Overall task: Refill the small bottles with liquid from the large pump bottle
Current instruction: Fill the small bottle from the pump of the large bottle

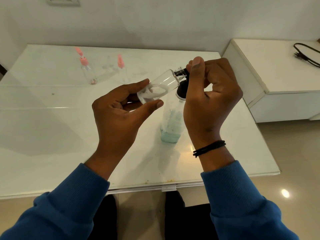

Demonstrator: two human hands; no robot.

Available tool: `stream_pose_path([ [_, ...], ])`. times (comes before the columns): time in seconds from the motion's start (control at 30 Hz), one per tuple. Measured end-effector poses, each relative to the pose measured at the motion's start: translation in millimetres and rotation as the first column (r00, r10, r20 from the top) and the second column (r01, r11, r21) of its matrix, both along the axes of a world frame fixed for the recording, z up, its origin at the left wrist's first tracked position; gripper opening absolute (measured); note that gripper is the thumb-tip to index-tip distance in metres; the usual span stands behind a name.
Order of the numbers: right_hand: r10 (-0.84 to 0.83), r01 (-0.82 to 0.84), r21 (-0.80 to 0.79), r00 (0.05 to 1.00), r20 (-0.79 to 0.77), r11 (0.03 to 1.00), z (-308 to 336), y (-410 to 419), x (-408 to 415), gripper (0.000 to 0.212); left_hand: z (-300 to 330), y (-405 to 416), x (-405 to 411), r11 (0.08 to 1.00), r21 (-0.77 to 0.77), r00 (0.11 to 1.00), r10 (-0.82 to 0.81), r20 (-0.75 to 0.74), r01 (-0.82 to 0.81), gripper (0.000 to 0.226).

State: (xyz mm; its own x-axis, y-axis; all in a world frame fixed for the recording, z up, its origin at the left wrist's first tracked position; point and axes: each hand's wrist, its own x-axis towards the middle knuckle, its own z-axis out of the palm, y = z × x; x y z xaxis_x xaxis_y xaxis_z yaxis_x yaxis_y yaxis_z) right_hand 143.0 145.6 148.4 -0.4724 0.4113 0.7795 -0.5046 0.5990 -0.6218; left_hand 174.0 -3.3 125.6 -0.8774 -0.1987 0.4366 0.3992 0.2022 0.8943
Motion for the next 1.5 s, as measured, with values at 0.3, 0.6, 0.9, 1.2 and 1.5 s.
stream_pose_path([
  [0.3,-0.002,0.002,0.012,1.000,-0.016,1.000,-0.2,0.0,0.2,0.029,1.0,0.3,-0.4,1.000,-0.007,1.000,0.011,-0.002,-0.011,0.047],
  [0.6,0.003,-0.003,-0.020,1.000,0.022,1.000,-3.7,1.3,-0.9,0.029,-0.6,0.6,0.0,1.000,0.014,1.000,0.007,0.004,-0.007,0.048],
  [0.9,0.023,-0.020,-0.059,0.999,0.036,0.998,-6.6,-2.8,1.0,0.028,0.5,-0.3,1.1,1.000,0.006,1.000,0.024,0.014,-0.024,0.048],
  [1.2,0.009,-0.009,-0.034,1.000,0.021,0.999,-2.6,-0.9,0.6,0.029,-1.3,-0.5,0.0,1.000,-0.005,1.000,0.015,-0.004,-0.015,0.048],
  [1.5,0.002,-0.002,-0.011,1.000,0.022,1.000,1.8,0.5,1.0,0.030,-1.0,0.3,-0.8,1.000,-0.012,1.000,0.029,-0.003,-0.029,0.048],
])
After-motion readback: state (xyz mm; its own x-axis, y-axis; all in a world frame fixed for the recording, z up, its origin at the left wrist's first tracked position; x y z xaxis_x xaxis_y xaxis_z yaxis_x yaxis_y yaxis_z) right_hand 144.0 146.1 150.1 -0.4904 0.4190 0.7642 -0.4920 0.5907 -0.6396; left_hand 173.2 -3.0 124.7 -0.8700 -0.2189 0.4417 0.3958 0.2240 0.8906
